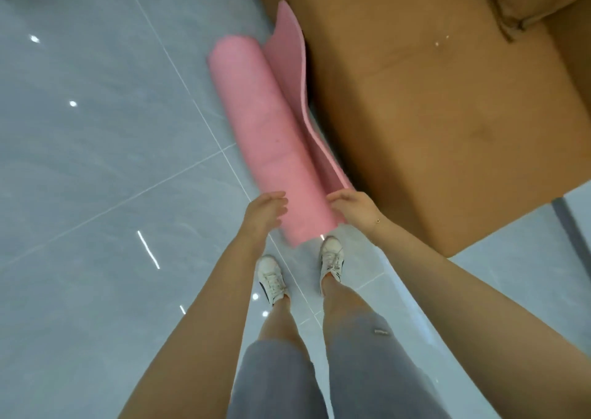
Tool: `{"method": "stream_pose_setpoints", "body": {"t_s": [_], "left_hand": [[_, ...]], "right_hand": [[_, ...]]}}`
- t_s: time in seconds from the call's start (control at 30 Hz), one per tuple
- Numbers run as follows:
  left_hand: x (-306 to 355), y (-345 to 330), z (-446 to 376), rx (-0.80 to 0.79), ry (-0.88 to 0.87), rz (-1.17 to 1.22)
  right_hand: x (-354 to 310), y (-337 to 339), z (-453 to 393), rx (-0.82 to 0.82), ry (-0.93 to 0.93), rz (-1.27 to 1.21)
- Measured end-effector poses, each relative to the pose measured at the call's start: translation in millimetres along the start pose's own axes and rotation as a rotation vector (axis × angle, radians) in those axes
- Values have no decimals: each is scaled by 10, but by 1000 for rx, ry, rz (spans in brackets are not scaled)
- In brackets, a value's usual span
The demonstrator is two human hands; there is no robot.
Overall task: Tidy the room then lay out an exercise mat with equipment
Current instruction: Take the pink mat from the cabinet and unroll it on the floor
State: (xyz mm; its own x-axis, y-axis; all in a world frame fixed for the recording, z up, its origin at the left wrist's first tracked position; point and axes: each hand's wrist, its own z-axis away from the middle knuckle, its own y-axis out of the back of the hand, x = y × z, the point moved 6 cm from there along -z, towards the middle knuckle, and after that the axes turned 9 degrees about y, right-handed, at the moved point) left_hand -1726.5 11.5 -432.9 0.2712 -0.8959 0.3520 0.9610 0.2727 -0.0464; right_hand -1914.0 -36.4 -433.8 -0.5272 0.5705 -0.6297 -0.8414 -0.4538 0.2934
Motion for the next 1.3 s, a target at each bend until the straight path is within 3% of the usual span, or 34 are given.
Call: {"method": "stream_pose_setpoints", "body": {"t_s": [0.2, 0.47, 0.63, 0.8, 1.3], "left_hand": [[207, 689, 1420, -32, -87, 187], [580, 1375, 1992, -6, -169, 324], [1211, 1696, 1853, -25, -197, 314], [2247, 2070, 1582, -30, -208, 244], [5242, 3291, 1003, -58, -301, 235]], "right_hand": [[-1040, -277, 1113, 16, 104, -149], [-1899, -791, 1530, -40, 157, -276], [-2438, -887, 1161, 6, 162, -294], [-3165, -1092, 479, 16, 114, -332], [-5943, -1555, -1182, 73, 198, -393]]}}
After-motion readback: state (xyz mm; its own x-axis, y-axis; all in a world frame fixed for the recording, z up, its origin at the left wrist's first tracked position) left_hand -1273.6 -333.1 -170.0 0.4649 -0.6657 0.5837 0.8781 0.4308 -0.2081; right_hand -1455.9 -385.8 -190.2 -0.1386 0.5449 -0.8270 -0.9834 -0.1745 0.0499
